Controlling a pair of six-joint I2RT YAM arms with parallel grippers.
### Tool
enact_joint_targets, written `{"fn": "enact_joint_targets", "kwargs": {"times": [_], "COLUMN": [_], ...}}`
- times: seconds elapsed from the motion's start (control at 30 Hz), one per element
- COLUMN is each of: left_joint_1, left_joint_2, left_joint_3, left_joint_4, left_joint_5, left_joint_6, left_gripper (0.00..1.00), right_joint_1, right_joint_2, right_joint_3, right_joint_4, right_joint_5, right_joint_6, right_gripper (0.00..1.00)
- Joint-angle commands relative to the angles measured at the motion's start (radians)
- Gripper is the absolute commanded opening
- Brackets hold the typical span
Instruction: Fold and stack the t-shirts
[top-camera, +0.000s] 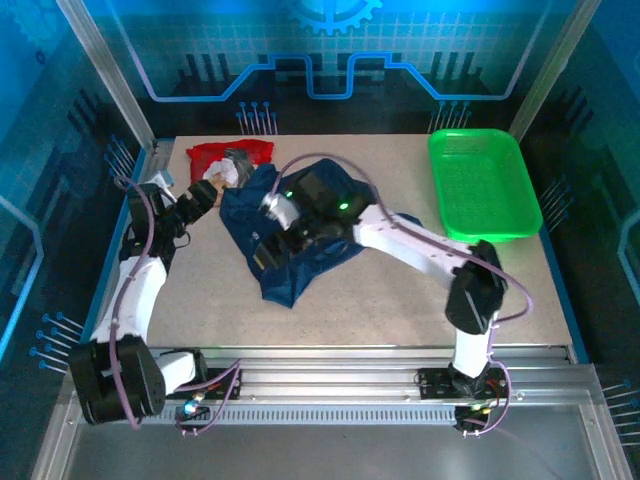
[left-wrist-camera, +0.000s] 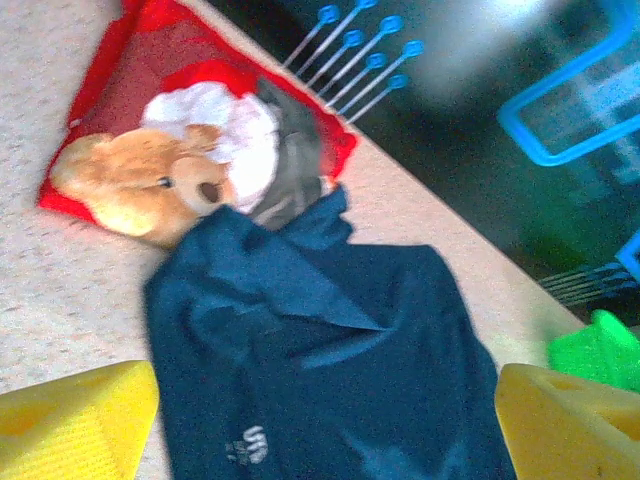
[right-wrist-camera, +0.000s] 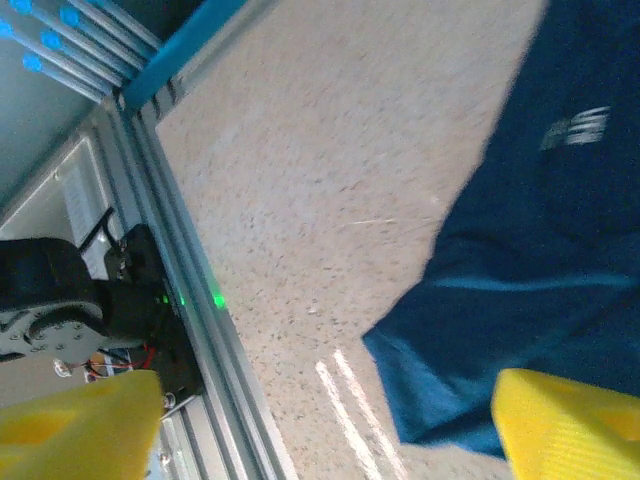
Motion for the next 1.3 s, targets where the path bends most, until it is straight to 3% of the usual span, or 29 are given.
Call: {"fn": "enact_joint_targets", "kwargs": {"times": [0.0,0.07,0.17,0.27,0.4,0.53,0.7,0.97,1.1,1.27], "left_joint_1": [-0.106,-0.196,-0.295,-0.402,-0.49,-0.508,-0.556,-0.621,-0.625,-0.606], "left_joint_2": [-0.027,-0.029,-0.019,0.0,0.03,0.109,0.31,0.567,0.67,0.631], "left_joint_3": [0.082,0.111,0.11,0.084,-0.005,-0.017,0.162,0.302,0.326,0.268], "left_joint_4": [-0.213,-0.336,-0.463,-0.588,-0.656,-0.554,-0.612,-0.629,-0.693,-0.709], "left_joint_5": [0.009,-0.015,0.035,0.054,0.066,0.042,-0.041,-0.145,-0.201,-0.285], "left_joint_6": [0.045,0.067,-0.001,-0.064,-0.135,-0.177,-0.121,-0.074,-0.055,-0.036], "left_gripper": [0.89,0.89,0.89,0.87,0.81,0.76,0.71,0.65,0.55,0.34], "right_joint_1": [-0.11,-0.197,-0.35,-0.498,-0.61,-0.63,-0.634,-0.677,-0.692,-0.707], "right_joint_2": [-0.145,-0.144,-0.155,-0.181,-0.193,-0.156,-0.091,-0.042,-0.023,0.007], "right_joint_3": [0.034,0.05,-0.012,-0.14,-0.303,-0.377,-0.411,-0.439,-0.436,-0.433], "right_joint_4": [-0.165,-0.305,-0.399,-0.372,-0.274,-0.197,-0.143,-0.094,-0.088,-0.061], "right_joint_5": [0.136,0.248,0.333,0.303,0.249,0.205,0.188,0.186,0.202,0.196], "right_joint_6": [0.005,0.002,0.027,0.048,0.071,0.084,0.094,0.11,0.108,0.123], "right_gripper": [0.92,0.92,0.91,0.89,0.88,0.85,0.82,0.79,0.78,0.76]}}
